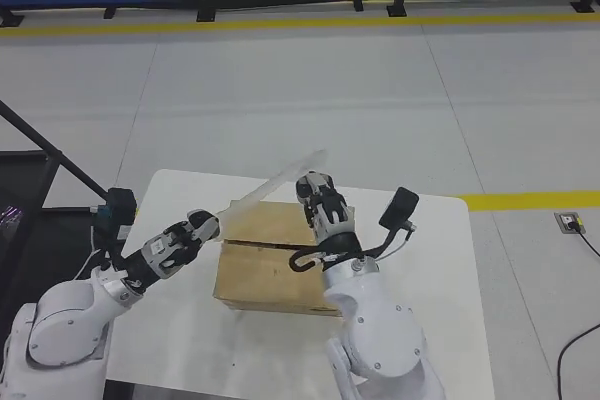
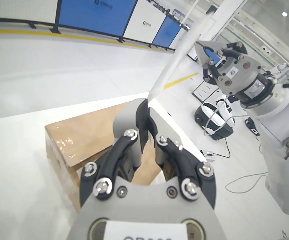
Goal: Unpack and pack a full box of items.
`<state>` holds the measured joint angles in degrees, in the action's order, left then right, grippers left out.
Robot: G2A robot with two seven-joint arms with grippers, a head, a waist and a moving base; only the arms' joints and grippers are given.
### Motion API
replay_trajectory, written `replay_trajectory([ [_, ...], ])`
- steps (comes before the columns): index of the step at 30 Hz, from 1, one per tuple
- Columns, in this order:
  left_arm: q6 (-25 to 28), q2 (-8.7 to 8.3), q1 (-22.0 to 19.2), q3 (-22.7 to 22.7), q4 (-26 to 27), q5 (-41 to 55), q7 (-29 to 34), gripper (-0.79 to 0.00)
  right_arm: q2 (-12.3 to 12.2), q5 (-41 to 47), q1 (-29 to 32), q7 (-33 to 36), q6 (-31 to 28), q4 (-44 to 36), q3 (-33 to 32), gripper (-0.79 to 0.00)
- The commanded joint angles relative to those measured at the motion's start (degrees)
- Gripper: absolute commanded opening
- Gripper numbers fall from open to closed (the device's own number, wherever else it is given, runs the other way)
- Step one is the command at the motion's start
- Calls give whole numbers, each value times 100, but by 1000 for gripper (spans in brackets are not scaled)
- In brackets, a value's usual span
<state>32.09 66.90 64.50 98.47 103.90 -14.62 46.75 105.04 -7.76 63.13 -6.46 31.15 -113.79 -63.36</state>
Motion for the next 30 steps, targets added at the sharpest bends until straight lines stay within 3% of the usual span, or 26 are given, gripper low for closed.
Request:
replay_trajectory([
  [1, -125, -55, -58, 158, -24, 288, 425, -785, -20, 159, 98, 64, 377, -142, -66, -785],
  [6, -430, -211, -245, 483, -152, 1177, 1595, -785, -56, 928, 372, 247, 1568, -579, -292, -785],
  [13, -989, -406, -568, 675, -458, 2061, 2885, -785, -53, 2346, 589, 99, 2682, -832, -816, -785],
  [16, -1242, -470, -712, 673, -688, 2270, 3170, -785, -73, 3086, 625, 19, 2685, -632, -990, -785],
  [26, -1275, -495, -765, 702, -754, 2199, 3102, -785, -75, 3115, 623, -18, 2685, -631, -1007, -785],
  [30, -1574, -524, -699, 441, -1027, 2051, 3038, -785, -72, 3561, 679, -272, 2685, -389, -1210, -785],
])
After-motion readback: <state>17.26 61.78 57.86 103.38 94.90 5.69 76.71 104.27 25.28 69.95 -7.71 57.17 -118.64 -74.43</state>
